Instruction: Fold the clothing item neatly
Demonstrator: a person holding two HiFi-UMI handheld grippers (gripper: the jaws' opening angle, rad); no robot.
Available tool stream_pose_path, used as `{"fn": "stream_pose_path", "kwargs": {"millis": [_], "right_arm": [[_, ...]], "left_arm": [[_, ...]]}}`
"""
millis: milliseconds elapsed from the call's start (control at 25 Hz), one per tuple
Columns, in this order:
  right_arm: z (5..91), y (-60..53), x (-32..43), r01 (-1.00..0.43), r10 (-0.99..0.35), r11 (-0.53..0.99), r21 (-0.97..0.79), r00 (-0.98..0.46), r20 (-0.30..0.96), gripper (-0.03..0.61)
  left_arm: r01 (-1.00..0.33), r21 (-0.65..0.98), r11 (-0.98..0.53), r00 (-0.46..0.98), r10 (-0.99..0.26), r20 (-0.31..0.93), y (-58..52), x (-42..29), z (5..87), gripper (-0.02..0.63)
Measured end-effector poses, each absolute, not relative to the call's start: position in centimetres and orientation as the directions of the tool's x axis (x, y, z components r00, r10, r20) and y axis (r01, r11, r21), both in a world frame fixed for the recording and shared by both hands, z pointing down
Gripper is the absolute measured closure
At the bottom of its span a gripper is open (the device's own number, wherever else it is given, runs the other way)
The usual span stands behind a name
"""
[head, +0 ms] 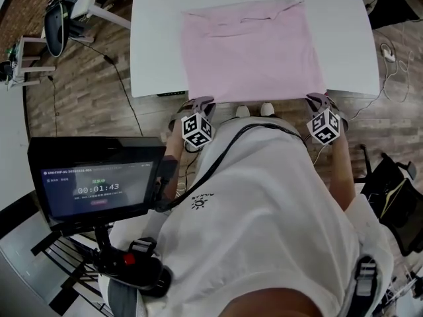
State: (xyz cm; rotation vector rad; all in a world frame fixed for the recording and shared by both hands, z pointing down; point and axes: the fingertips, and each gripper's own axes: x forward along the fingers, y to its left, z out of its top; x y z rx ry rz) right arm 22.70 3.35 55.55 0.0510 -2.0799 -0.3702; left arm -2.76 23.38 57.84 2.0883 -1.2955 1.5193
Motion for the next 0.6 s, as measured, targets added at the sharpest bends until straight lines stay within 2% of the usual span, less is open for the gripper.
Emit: {"fn": "stream_pose_path", "kwargs": {"millis": [200, 320, 600], "right_arm": [[53.7, 4.8, 24.2, 0.17, -0.135, 0.951, 0.257, -0.519, 0.844, 0.549], [51.9, 3.8, 22.2, 0.194, -0.116, 0.948, 0.253, -0.529, 0.841, 0.549], [46.7, -3.3, 15.7, 0.224, -0.203, 0.894, 0.388, -0.569, 0.797, 0.551]], "left_arm": [[-0.756, -0.25, -0.605, 0.087, -0.472, 0.877, 24.8, -1.3, 56.1, 0.58], [-0.745, -0.189, -0.639, 0.145, -0.432, 0.89, 23.8, -3.2, 54.5, 0.58], [-0.678, -0.27, -0.684, 0.142, -0.481, 0.865, 17.5, -9.8, 48.5, 0.581]]}}
